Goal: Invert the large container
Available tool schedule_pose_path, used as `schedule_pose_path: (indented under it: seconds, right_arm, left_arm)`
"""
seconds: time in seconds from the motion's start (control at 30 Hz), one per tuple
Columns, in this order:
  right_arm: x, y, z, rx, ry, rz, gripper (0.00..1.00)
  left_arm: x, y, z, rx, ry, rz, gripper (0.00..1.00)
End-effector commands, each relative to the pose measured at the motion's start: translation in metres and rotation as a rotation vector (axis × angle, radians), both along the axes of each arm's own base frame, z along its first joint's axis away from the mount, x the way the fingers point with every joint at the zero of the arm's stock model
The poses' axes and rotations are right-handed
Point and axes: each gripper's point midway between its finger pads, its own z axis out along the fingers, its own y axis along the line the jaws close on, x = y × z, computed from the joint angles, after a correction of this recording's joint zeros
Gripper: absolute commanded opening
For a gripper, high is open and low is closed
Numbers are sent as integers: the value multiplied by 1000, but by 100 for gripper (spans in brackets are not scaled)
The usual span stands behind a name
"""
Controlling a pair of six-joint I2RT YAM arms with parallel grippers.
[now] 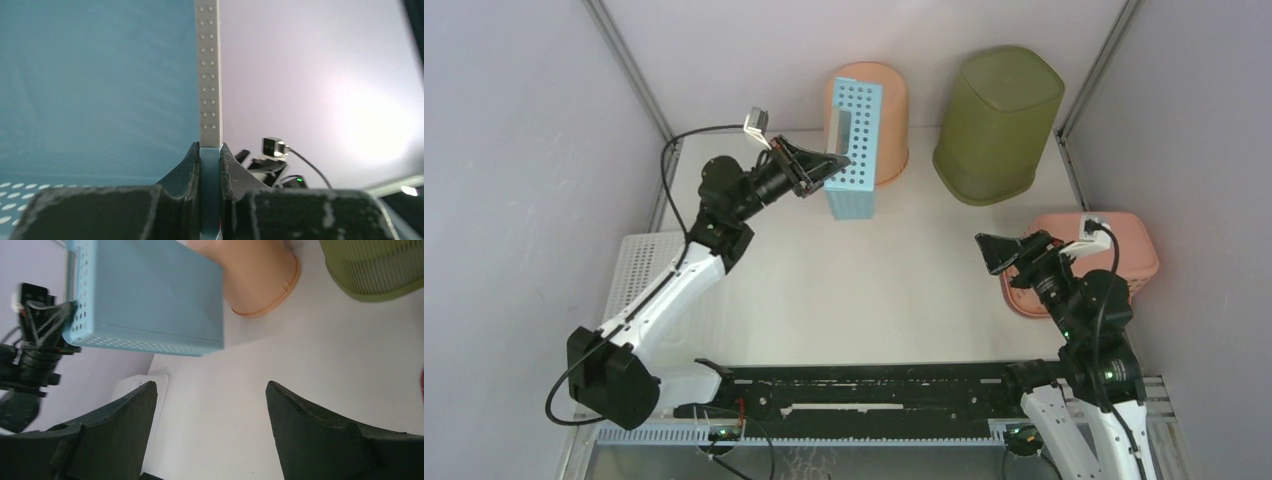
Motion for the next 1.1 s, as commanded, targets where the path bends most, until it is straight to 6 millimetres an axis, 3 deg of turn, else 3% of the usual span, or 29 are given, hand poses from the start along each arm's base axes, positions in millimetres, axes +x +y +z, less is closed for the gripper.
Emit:
schedule_pose_path:
  seconds: [0.0, 0.03, 0.2, 0.37, 0.63, 0.87, 1.07]
  right_arm:
    - [-13, -10, 29, -38, -76, -28, 88]
    - [-15, -10, 32, -38, -83, -27, 88]
    - [-20, -11, 36, -45, -90, -23, 88]
    - [-23, -13, 34, -60, -86, -31, 88]
    - [-18, -12, 28, -67, -59, -26, 89]
    - [-15, -9, 21, -65, -45, -11, 89]
    - [-12, -6, 13, -63, -30, 3, 89]
  left_arm:
    - [-44, -7, 61, -416, -98, -212, 0]
    - [-48, -4, 67, -490, -118, -241, 0]
    - [-52, -22, 53, -697, -26, -379, 0]
    - [-47, -33, 29, -703, 39, -337, 0]
    - [-43, -44, -43, -706, 248, -216, 0]
    - [-47, -49, -61, -722, 292, -154, 0]
    - [-39, -51, -81, -709, 334, -108, 0]
